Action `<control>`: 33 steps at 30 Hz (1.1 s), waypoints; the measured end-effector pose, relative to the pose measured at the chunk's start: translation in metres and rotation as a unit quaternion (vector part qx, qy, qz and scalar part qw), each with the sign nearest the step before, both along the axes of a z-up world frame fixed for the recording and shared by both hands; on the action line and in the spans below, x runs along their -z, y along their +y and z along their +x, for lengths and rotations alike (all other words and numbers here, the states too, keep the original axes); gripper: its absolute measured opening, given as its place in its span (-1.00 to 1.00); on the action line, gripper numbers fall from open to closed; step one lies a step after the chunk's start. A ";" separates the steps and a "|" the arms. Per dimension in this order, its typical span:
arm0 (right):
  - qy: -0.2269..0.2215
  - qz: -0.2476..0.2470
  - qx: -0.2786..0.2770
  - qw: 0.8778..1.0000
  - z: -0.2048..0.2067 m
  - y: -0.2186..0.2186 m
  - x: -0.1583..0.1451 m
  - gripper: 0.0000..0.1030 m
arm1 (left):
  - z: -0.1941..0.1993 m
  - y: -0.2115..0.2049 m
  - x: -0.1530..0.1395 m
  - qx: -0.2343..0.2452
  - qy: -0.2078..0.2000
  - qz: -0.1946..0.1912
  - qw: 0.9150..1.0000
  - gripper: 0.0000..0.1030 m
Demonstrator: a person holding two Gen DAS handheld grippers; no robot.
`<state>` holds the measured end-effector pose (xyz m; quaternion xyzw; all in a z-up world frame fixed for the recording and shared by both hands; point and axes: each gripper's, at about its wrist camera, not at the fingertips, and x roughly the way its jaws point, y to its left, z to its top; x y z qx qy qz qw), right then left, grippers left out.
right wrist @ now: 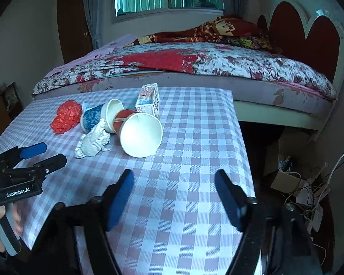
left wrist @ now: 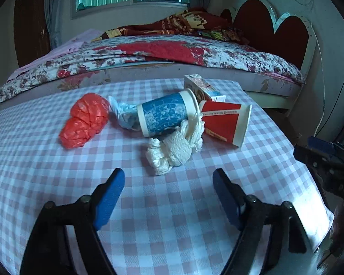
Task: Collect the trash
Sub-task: 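Move both tools back from the bin toward the items on the bed, then grasp the red paper cup with the right tool while the left tool grasps the white tissue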
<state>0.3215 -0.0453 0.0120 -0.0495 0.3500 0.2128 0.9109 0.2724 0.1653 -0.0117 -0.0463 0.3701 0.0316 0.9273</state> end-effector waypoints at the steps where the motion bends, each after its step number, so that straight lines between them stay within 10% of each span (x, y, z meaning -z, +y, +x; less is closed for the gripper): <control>1: 0.008 0.003 -0.003 1.000 0.010 0.002 0.005 0.28 | 0.006 0.001 0.003 0.003 0.003 -0.001 1.000 0.54; 15: 0.052 -0.024 -0.084 0.995 0.087 0.060 0.036 0.10 | 0.046 0.005 0.024 0.012 0.035 -0.003 0.999 0.32; 23: 0.067 -0.016 -0.115 0.991 0.081 0.074 0.036 -0.77 | 0.049 0.004 0.022 0.023 0.030 -0.016 0.999 -0.16; 33: 0.055 0.012 -0.091 0.994 0.037 0.060 0.029 -0.94 | 0.022 -0.004 0.010 0.042 0.010 -0.019 0.999 -0.47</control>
